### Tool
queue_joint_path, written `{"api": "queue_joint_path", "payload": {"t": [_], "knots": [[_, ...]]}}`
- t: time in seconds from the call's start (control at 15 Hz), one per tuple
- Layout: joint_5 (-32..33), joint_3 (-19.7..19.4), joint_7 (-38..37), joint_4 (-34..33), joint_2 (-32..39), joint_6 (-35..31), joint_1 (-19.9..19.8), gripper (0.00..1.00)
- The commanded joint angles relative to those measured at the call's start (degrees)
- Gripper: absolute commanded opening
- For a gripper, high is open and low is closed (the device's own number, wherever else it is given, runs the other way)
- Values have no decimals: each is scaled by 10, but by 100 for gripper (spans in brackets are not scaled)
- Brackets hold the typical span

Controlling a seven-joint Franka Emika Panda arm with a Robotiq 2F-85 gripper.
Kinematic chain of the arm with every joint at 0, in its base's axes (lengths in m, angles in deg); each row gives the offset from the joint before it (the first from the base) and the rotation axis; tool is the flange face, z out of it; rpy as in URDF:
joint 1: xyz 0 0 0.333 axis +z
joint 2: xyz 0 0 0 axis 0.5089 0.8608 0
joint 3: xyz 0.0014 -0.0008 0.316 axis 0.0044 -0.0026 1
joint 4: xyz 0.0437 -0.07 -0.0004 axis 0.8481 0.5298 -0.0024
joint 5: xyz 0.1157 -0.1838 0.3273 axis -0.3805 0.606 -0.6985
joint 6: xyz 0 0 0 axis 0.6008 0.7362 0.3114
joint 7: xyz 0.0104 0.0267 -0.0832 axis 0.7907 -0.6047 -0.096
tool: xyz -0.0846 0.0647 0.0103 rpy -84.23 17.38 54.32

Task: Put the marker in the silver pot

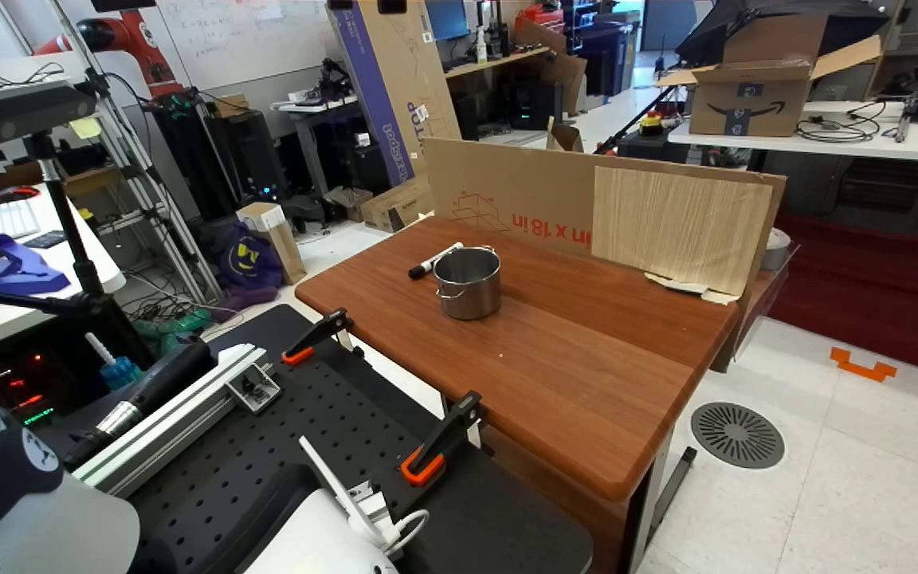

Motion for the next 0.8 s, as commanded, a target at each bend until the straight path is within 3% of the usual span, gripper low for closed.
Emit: {"api": "queue_joint_path", "payload": {"t": [0.0, 0.4, 0.73], "knots": [[1, 31, -50, 0, 47, -69, 7, 100], [31, 74, -112, -4, 155, -204, 25, 100], [89, 89, -163, -22, 248, -263, 42, 100]]}}
